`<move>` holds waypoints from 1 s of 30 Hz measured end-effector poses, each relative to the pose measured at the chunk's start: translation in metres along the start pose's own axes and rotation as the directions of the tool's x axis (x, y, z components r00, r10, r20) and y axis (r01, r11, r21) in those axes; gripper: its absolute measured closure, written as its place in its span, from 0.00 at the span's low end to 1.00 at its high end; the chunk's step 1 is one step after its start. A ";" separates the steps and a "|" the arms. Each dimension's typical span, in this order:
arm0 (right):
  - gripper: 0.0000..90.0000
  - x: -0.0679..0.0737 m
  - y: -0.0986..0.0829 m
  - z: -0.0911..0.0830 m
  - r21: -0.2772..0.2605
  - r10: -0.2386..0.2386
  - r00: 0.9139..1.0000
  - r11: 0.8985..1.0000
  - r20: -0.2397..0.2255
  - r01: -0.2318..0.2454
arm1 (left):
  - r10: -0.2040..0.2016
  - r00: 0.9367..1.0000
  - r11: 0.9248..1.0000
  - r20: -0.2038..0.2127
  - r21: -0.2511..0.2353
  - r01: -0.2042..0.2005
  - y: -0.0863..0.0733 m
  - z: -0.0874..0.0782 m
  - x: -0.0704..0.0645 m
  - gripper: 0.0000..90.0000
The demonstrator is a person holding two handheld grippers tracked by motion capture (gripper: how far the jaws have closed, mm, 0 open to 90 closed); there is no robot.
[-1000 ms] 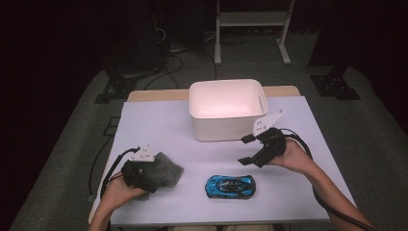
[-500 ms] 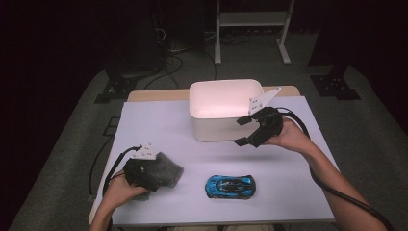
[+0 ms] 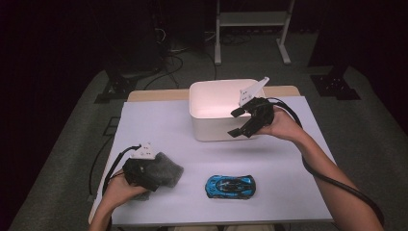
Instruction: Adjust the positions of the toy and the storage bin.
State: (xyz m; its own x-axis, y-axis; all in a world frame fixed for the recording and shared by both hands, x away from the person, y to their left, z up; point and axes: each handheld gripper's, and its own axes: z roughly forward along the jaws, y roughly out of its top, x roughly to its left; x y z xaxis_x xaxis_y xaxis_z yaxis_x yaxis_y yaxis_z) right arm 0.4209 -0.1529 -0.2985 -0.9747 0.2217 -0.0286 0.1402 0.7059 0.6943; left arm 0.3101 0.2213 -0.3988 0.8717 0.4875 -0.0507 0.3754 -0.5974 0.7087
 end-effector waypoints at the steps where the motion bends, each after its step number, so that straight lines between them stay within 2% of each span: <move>1: 0.24 -0.003 0.001 0.001 0.008 -0.001 1.000 1.000 -0.001 0.001 | -0.003 1.000 1.000 0.000 0.005 0.003 0.000 0.000 0.000 0.11; 4: 0.26 -0.014 0.006 0.008 0.036 0.002 1.000 0.999 0.007 -0.002 | -0.012 1.000 1.000 0.001 -0.014 0.012 -0.001 -0.001 0.001 0.10; 8: 0.28 -0.026 0.009 0.015 0.047 0.009 1.000 0.999 0.019 -0.010 | -0.007 1.000 1.000 0.007 -0.018 0.007 0.000 -0.002 0.001 0.10; 14: 0.35 -0.036 0.010 0.027 0.080 0.004 1.000 0.997 0.021 -0.006 | -0.005 1.000 1.000 0.018 -0.014 0.006 0.000 -0.001 0.002 0.10; 18: 0.48 -0.039 0.010 0.033 0.095 -0.002 1.000 0.996 0.024 0.000 | -0.005 1.000 1.000 0.016 -0.015 0.005 0.000 -0.001 0.002 0.10; 22: 0.64 -0.039 0.009 0.037 0.117 -0.017 1.000 0.993 0.006 0.016 | -0.004 1.000 1.000 0.014 -0.013 0.004 0.001 -0.001 0.001 0.10; 28: 0.86 -0.038 0.008 0.039 0.146 -0.036 0.999 0.989 0.014 0.033 | -0.003 1.000 1.000 0.019 -0.003 0.003 0.000 0.002 0.001 0.10; 30: 0.88 -0.039 0.007 0.040 0.149 -0.044 0.999 0.988 0.020 0.041 | -0.004 1.000 1.000 0.020 -0.002 0.004 0.000 0.002 0.001 0.10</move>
State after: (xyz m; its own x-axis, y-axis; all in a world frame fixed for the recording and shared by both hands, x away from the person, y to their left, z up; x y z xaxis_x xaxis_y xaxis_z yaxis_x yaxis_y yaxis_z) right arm 0.4664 -0.1297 -0.3208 -0.9762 0.2038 -0.0737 0.1248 0.8066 0.5778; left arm 0.3111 0.2205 -0.4003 0.8763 0.4770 -0.0670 0.3777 -0.5942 0.7101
